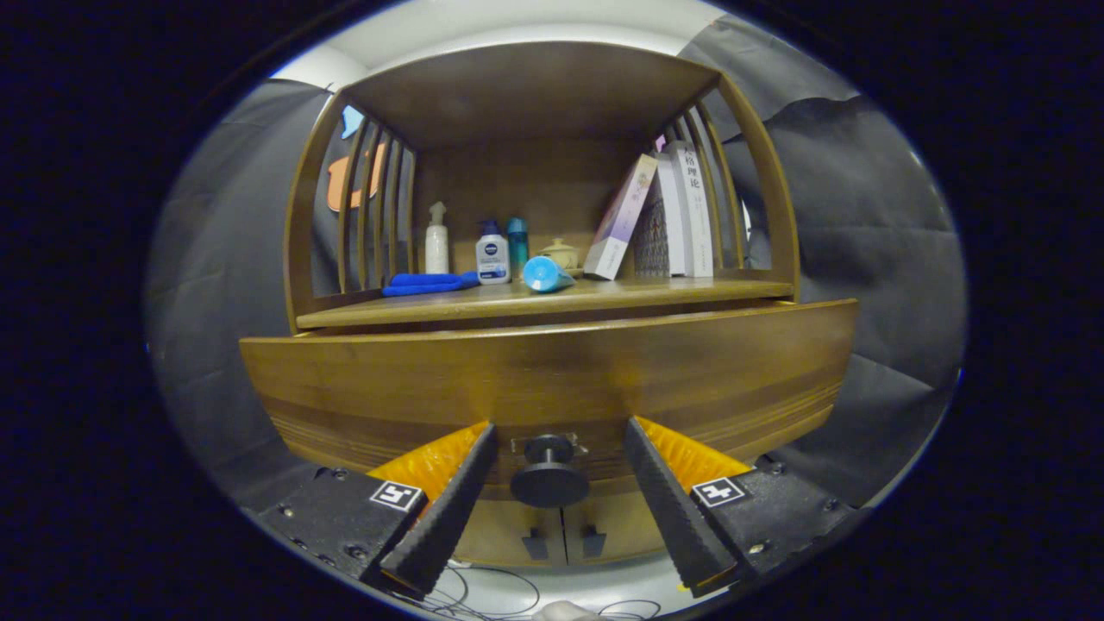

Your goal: Pull open the drawer, take out the items inside it, and place them on the countertop above the cabinet.

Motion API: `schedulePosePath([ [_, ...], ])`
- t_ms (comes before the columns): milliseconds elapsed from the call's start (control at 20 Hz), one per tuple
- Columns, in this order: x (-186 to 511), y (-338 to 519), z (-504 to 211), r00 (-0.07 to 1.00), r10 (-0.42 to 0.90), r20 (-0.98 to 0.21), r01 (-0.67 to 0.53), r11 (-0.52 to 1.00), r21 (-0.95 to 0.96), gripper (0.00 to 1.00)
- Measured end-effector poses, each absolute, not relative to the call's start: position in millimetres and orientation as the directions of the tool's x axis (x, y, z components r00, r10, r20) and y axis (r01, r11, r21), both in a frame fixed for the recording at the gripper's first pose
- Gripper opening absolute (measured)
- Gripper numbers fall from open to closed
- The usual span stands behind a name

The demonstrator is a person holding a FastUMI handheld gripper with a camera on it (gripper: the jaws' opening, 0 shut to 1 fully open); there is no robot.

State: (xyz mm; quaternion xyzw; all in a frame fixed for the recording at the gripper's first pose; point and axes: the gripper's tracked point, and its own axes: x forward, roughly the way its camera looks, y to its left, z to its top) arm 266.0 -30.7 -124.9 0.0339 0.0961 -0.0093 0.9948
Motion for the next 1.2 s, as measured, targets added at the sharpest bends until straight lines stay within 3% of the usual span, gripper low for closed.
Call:
schedulePosePath([
  [400, 322.0, -30.9, -122.0, 0.973, -0.003, -0.23, 0.022, 0.996, 0.083, 0.99],
  [700, 316.3, -29.4, -120.1, 0.968, 0.044, -0.249, -0.019, 0.995, 0.1, 0.99],
  [1200, 165.5, -41.0, -35.8, 0.993, 0.046, -0.111, -0.035, 0.994, 0.099, 0.99],
])
